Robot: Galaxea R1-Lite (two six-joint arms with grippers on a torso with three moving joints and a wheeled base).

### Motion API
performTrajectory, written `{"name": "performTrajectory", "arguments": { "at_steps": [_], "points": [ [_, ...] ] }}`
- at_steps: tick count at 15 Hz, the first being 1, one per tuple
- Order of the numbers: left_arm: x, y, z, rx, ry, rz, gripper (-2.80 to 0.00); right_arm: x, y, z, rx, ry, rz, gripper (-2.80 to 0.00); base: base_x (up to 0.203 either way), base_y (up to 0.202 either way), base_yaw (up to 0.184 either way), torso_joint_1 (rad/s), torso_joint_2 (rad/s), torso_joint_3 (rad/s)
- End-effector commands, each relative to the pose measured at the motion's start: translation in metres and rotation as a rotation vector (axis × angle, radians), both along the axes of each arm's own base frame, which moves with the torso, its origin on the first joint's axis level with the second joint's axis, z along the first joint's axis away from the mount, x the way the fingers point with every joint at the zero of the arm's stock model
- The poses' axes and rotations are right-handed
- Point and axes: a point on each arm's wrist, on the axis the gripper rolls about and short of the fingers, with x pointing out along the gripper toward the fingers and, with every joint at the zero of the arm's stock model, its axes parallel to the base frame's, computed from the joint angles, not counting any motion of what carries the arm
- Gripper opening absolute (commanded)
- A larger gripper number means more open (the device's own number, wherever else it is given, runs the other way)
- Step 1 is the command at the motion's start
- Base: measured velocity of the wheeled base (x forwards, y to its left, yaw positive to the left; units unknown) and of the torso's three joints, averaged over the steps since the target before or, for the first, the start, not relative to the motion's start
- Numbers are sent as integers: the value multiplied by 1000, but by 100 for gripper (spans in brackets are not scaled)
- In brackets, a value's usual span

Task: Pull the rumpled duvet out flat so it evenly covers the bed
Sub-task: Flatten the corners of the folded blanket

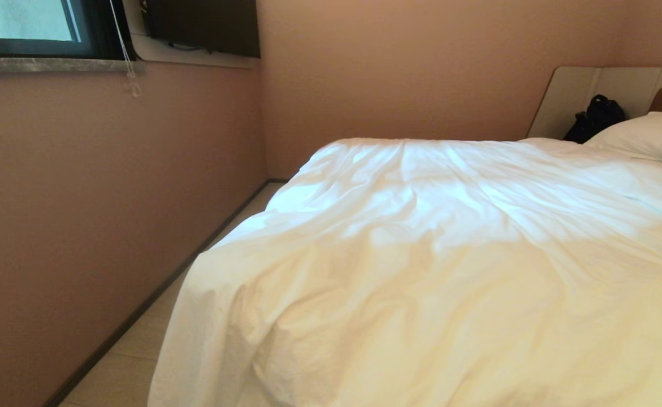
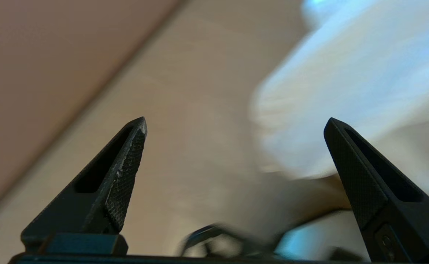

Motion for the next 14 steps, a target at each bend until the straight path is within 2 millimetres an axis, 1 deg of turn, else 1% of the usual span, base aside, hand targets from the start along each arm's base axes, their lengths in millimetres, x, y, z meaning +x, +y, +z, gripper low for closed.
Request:
{"name": "performTrajectory", "arguments": {
  "at_steps": [1,2,3,6,8,9,11,13,14],
  "points": [
    [13,4,2,-84,25,-73,0,0,0,0,0,1,0,-280,0,0,0,0,0,0],
    [14,3,3,-116,2,-126,0,0,0,0,0,1,0,-280,0,0,0,0,0,0],
    [13,1,5,-141,-22,-173,-280,0,0,0,0,0,0,-280,0,0,0,0,0,0],
    [7,-5,10,-185,-105,-300,-280,0,0,0,0,1,0,-280,0,0,0,0,0,0],
    [13,-4,17,-190,-168,-383,-280,0,0,0,0,1,0,-280,0,0,0,0,0,0],
    [23,0,20,-208,-178,-425,-280,0,0,0,0,1,0,-280,0,0,0,0,0,0],
    [52,12,29,-274,-170,-494,-280,0,0,0,0,1,0,-280,0,0,0,0,0,0],
    [90,27,41,-363,-144,-529,-280,0,0,0,0,1,0,-280,0,0,0,0,0,0],
    [114,35,47,-409,-124,-546,-280,0,0,0,0,1,0,-280,0,0,0,0,0,0]
  ]
}}
